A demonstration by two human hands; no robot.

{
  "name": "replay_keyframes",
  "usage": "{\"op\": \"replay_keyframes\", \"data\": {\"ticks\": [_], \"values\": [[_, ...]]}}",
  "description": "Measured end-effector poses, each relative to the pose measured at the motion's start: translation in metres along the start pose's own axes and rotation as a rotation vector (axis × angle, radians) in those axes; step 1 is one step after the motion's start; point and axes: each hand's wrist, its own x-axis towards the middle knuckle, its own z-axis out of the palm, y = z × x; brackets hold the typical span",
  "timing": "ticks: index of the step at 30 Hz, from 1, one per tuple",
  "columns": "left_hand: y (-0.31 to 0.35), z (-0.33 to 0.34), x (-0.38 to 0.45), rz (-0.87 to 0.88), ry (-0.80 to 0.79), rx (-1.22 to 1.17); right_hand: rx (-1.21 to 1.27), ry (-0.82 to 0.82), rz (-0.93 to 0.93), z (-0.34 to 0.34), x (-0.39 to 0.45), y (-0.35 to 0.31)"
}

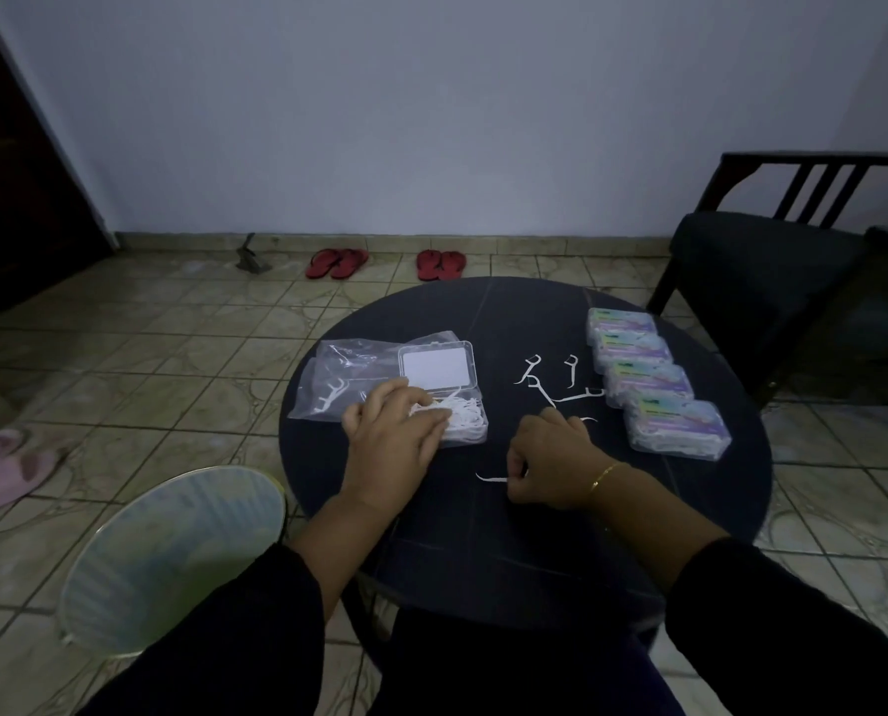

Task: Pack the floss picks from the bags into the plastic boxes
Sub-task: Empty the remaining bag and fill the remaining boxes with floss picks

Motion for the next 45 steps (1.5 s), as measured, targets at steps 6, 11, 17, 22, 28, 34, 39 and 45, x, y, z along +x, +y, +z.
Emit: {"op": "replay_keyframes", "data": {"ticks": [6, 11, 17, 22, 28, 34, 39, 45], "values": [[-0.011, 0.006, 0.027, -0.125, -0.054, -0.023, 0.038, 0.012, -0.006, -0.003, 0.011, 0.001], [-0.018, 0.014, 0.019, -0.120, -0.090, -0.114, 0.155, 0.129, 0.002, -0.012, 0.023, 0.003], [-0.013, 0.012, 0.012, -0.357, -0.030, -0.159, 0.151, 0.211, -0.035, -0.028, 0.051, -0.009], [-0.014, 0.013, 0.010, -0.324, -0.038, -0.145, 0.050, 0.230, -0.064, -0.030, 0.078, -0.026], [-0.014, 0.013, 0.011, -0.300, -0.048, -0.136, 0.107, 0.190, 0.045, -0.030, 0.072, -0.009], [-0.010, 0.013, 0.011, -0.216, -0.027, -0.106, 0.031, 0.119, 0.216, -0.029, 0.039, 0.040], [0.017, 0.008, 0.014, 0.010, 0.066, -0.047, -0.128, -0.076, 0.234, -0.027, 0.024, 0.061], [0.072, 0.027, 0.028, 0.280, -0.125, 0.073, -0.278, -0.048, 0.254, -0.020, 0.017, 0.069]]}}
